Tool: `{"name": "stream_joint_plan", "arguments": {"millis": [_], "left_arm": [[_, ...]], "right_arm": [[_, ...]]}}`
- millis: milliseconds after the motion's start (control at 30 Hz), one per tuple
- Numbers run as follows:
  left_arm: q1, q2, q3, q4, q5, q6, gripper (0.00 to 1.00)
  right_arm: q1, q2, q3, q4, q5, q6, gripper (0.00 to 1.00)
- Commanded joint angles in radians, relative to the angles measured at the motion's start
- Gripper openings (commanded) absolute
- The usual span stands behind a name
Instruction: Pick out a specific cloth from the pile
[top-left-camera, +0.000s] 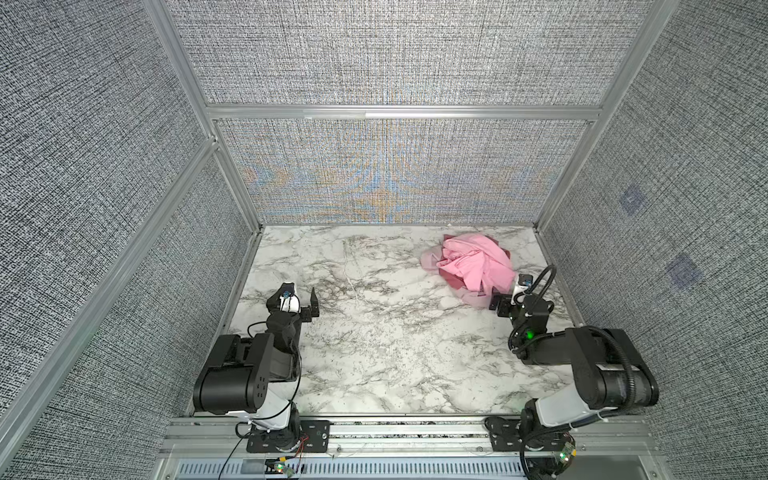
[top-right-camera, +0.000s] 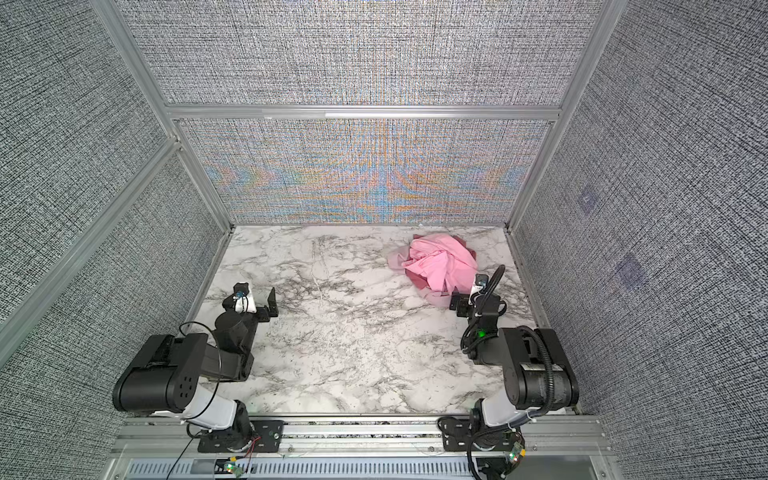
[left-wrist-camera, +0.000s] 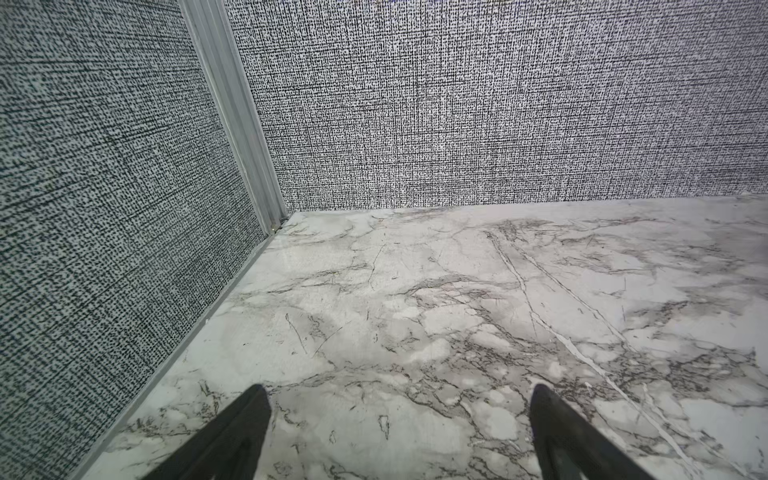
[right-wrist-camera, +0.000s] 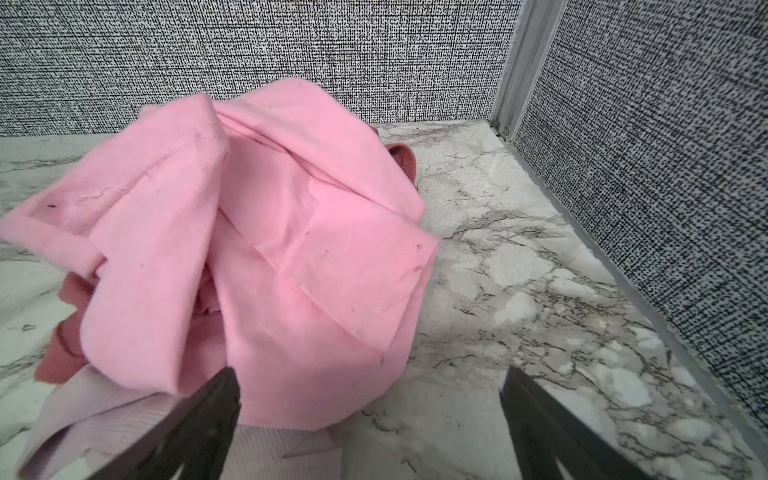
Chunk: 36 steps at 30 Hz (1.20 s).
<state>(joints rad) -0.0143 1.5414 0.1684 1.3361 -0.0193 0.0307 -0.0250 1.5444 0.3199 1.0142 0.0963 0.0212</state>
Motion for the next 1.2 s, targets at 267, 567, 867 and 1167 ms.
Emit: {"name": "stream_joint_plan", "arguments": {"millis": [267, 567, 867, 1167], "left_arm": [[0.000, 0.000, 0.002, 0.023, 0.005, 0.008, 0.99], [0.001, 0.000, 0.001, 0.024, 0.005, 0.008, 0.99], [0.001, 0.000, 0.002, 0.023, 0.005, 0.008, 0.99], [0.002, 0.000, 0.003, 0.021, 0.007, 0.006, 0.98]], "right_arm": [[0.000, 0.002, 0.005, 0.006, -0.003, 0.003, 0.99], [0.000, 0.001, 0.005, 0.006, -0.003, 0.002, 0.99], [0.000, 0.001, 0.005, 0.006, -0.003, 0.004, 0.99], [0.000, -0.002, 0.003, 0.010, -0.003, 0.005, 0.99]]}}
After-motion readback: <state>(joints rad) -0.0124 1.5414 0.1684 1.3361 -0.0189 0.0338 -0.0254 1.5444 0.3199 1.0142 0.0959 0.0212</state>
